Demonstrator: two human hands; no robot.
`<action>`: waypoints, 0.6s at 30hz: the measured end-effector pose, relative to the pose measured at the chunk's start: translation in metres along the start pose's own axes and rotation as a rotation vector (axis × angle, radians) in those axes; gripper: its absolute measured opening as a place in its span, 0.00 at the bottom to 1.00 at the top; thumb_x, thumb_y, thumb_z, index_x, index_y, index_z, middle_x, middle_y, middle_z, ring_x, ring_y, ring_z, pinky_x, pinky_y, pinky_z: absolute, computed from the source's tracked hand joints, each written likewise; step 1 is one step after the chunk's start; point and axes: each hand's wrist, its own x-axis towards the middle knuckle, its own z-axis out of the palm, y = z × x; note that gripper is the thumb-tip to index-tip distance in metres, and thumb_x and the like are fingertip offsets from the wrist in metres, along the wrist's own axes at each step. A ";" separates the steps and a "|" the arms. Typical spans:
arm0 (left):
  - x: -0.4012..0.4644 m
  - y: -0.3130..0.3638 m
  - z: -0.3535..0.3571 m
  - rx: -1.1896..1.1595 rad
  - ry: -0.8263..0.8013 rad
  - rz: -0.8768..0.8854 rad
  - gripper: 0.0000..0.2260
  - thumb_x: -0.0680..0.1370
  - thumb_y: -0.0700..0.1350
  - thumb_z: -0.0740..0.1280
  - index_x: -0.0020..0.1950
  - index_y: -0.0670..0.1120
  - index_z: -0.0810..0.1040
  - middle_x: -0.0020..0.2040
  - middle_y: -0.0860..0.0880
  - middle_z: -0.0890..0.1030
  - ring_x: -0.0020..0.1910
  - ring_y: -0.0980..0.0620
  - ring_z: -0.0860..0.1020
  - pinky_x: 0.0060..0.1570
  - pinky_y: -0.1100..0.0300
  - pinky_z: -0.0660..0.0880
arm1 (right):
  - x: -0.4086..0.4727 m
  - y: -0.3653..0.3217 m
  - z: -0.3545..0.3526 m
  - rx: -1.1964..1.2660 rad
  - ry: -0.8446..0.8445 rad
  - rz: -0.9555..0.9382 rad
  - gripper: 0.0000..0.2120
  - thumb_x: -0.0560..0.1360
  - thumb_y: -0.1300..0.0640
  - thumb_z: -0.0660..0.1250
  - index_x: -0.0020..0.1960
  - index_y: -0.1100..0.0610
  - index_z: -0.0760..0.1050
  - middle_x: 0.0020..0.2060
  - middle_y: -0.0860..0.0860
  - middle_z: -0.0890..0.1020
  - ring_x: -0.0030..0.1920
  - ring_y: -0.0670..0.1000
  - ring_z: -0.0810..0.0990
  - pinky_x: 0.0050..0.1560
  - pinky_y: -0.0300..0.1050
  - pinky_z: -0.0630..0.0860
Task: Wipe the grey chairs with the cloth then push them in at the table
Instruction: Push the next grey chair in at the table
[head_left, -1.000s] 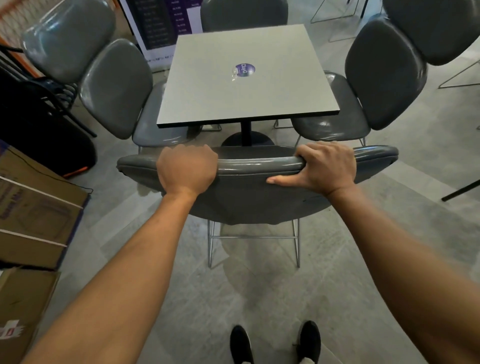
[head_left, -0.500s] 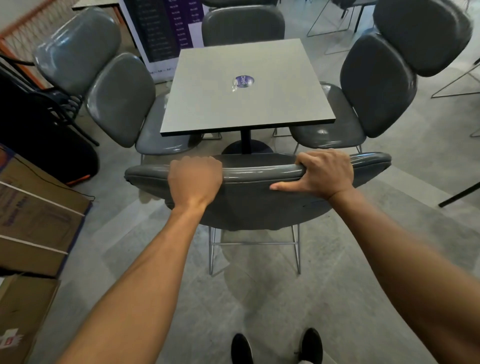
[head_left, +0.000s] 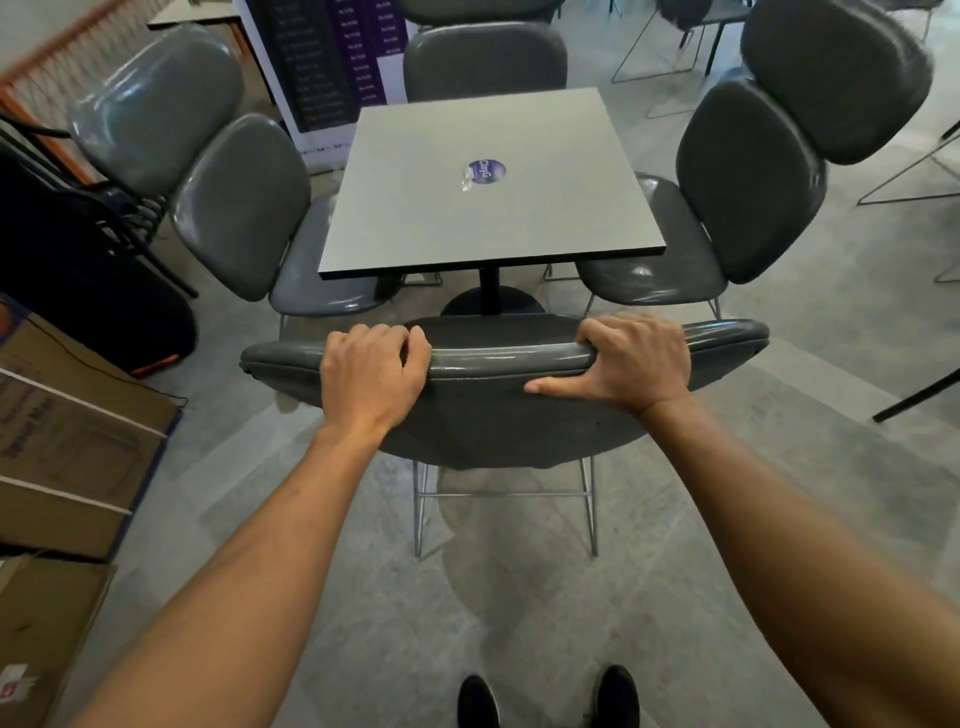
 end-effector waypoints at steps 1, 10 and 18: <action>0.001 0.002 0.001 0.008 0.005 -0.005 0.23 0.85 0.53 0.54 0.36 0.46 0.78 0.36 0.48 0.80 0.39 0.44 0.76 0.53 0.45 0.72 | 0.001 0.001 -0.001 0.001 -0.006 0.000 0.38 0.63 0.14 0.55 0.32 0.50 0.71 0.28 0.46 0.77 0.29 0.48 0.74 0.34 0.41 0.59; -0.010 0.010 -0.003 -0.043 0.010 -0.083 0.21 0.84 0.53 0.51 0.39 0.48 0.76 0.39 0.51 0.78 0.43 0.50 0.74 0.56 0.48 0.70 | 0.000 -0.003 -0.014 0.022 -0.205 0.015 0.39 0.63 0.13 0.49 0.39 0.48 0.72 0.36 0.43 0.78 0.36 0.47 0.75 0.37 0.42 0.66; -0.024 0.018 -0.004 -0.120 -0.002 -0.128 0.21 0.87 0.55 0.49 0.63 0.51 0.81 0.66 0.52 0.81 0.72 0.49 0.69 0.74 0.50 0.58 | 0.002 0.007 -0.019 0.125 -0.411 -0.028 0.38 0.67 0.15 0.48 0.53 0.44 0.75 0.49 0.43 0.80 0.48 0.46 0.76 0.53 0.47 0.73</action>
